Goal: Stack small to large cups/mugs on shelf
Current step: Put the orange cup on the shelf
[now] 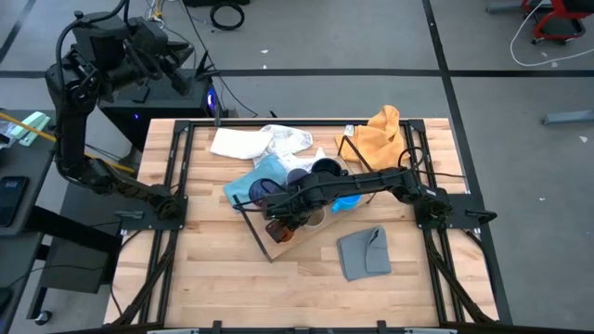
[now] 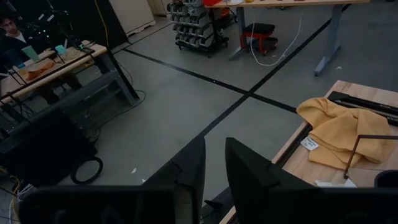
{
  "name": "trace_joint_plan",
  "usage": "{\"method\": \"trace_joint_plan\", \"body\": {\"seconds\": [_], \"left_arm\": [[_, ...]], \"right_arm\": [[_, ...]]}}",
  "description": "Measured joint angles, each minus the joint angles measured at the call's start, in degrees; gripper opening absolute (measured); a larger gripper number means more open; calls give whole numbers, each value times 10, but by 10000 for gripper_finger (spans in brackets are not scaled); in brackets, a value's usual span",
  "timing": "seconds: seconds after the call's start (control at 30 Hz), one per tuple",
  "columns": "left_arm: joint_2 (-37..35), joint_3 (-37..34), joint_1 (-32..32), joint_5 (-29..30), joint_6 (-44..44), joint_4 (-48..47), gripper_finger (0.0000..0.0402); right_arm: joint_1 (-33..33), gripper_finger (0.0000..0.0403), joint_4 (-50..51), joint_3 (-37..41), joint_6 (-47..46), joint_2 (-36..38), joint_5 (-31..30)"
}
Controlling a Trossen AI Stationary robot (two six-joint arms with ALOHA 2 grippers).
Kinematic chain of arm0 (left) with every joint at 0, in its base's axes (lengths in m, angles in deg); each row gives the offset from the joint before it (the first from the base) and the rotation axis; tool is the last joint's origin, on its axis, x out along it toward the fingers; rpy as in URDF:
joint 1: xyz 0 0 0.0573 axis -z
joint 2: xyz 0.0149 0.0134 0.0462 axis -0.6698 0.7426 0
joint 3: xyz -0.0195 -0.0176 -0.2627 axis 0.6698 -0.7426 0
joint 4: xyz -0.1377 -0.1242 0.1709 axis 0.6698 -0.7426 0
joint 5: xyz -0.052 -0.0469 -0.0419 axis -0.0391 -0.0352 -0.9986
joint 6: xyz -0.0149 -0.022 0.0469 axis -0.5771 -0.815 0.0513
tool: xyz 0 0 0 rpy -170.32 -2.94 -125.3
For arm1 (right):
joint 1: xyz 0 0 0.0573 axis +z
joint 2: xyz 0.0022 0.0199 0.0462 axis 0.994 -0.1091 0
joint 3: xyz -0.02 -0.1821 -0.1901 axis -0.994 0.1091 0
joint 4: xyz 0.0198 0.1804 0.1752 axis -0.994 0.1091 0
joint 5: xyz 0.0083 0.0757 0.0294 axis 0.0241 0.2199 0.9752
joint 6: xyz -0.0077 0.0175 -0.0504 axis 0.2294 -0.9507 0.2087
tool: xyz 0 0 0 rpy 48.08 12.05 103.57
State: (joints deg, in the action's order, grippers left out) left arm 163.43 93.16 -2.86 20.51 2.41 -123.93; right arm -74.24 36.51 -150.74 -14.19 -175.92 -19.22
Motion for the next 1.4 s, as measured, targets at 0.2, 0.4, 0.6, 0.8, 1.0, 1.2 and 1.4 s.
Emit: {"method": "trace_joint_plan", "body": {"seconds": [0.2,0.4,0.6,0.8,1.0,1.2,1.4], "left_arm": [[0,0,0,0,0,-1,68],[0,0,0,0,0,-1,75],[0,0,0,0,0,-2,68],[0,0,0,0,0,-2,71],[0,0,0,0,0,-2,77],[0,0,0,0,0,-2,71],[0,0,0,0,0,-2,67]], "right_arm": [[0,38,-3,0,1,0,1],[0,61,-3,0,1,0,1],[-1,74,-4,0,-3,0,1],[-5,76,-5,0,-2,0,1],[-7,76,-5,0,0,0,3],[-7,76,-5,0,1,1,13],[-9,76,-6,0,6,1,17]]}}
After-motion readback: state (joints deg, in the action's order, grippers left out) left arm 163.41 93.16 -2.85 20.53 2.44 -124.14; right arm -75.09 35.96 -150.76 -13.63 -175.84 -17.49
